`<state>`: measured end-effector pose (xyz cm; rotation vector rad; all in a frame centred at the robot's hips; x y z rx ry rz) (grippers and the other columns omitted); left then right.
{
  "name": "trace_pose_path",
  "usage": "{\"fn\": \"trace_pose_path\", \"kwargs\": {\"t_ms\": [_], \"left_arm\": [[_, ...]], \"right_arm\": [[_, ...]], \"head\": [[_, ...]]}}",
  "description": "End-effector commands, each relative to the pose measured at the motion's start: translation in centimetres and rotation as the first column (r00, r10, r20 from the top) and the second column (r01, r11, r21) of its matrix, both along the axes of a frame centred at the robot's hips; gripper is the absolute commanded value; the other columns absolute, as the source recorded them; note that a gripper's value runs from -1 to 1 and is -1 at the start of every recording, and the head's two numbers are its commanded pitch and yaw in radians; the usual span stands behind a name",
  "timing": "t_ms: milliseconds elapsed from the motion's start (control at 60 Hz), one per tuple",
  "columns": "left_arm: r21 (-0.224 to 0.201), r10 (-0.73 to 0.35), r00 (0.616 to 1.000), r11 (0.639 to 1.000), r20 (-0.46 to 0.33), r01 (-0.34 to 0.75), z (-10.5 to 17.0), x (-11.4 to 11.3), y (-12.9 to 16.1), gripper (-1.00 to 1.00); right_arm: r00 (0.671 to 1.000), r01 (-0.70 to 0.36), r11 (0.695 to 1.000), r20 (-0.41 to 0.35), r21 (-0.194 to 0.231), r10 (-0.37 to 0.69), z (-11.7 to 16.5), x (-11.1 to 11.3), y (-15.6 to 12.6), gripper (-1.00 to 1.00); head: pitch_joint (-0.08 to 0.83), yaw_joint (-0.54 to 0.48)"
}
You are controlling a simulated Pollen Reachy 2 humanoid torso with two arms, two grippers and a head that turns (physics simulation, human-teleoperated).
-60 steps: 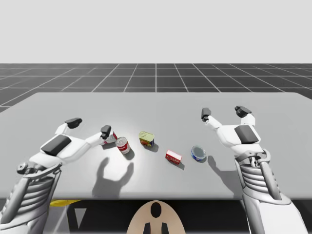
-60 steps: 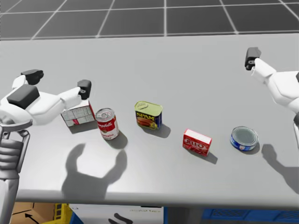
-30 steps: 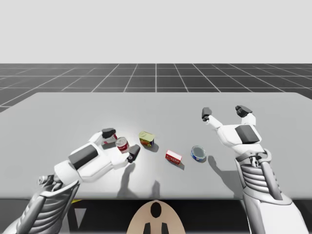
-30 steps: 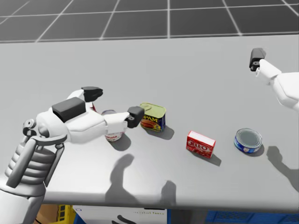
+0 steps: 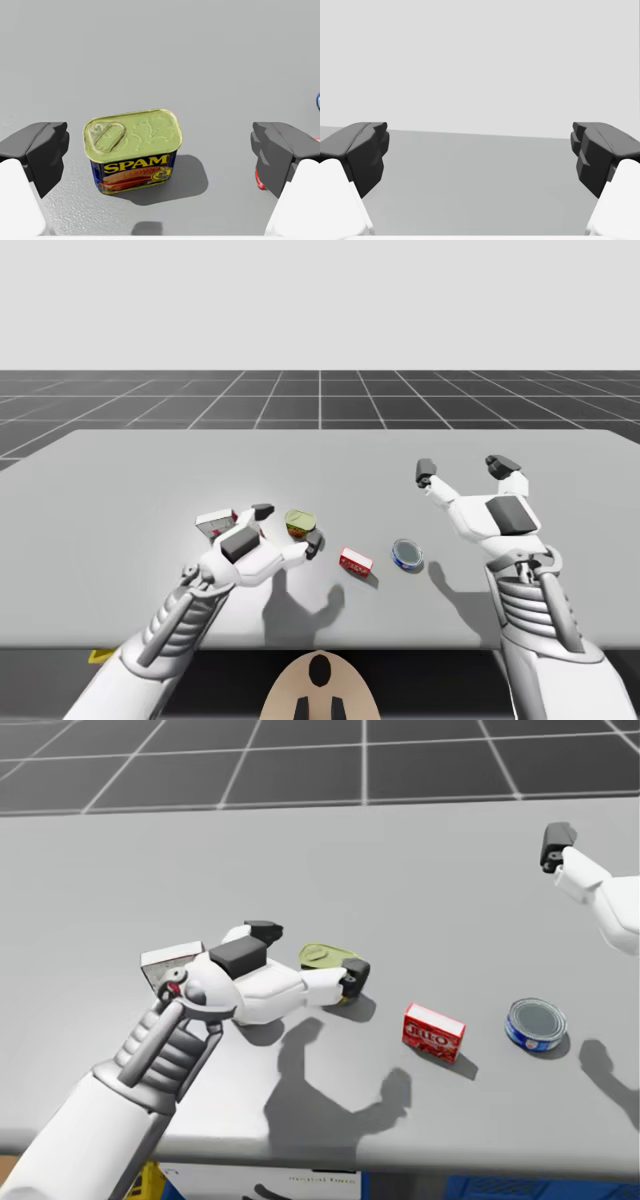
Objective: Grasp the can of spam and hold it up.
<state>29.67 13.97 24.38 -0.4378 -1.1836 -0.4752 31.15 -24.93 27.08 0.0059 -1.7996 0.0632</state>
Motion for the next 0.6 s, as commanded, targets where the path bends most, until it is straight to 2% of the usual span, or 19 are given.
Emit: {"fn": "trace_pose_path", "kwargs": {"t_ms": [17,183,233,600], "left_arm": [[0.152,0.132,0.982,0.982,-0.134,-0.112,-1.1,1.4,-1.4,-1.0],[0.161,0.164,0.971,0.978,-0.176,-0.136,-2.4,3.0,-2.2,-1.0],[0.18,0.178,0.968,0.973,-0.175,-0.147,-2.8,3.4,-2.3,-1.0],[0.244,0.21,0.954,0.957,-0.215,-0.156,-4.7,4.6,-3.2,-1.0]], "right_arm": [[1.0,0.001,1.0,0.004,0.003,-0.001,0.1,-0.1,-0.1,-1.0],[1.0,0.001,1.0,0.004,0.006,-0.001,0.2,-0.1,-0.1,-1.0],[1.0,0.002,1.0,0.003,0.005,-0.002,0.2,-0.1,-0.1,-1.0],[1.0,0.004,1.0,0.009,0.011,-0.004,0.4,-0.3,-0.4,-1.0]], "head": [[0.615,0.1],[0.613,0.09],[0.613,0.09],[0.612,0.1]]}}
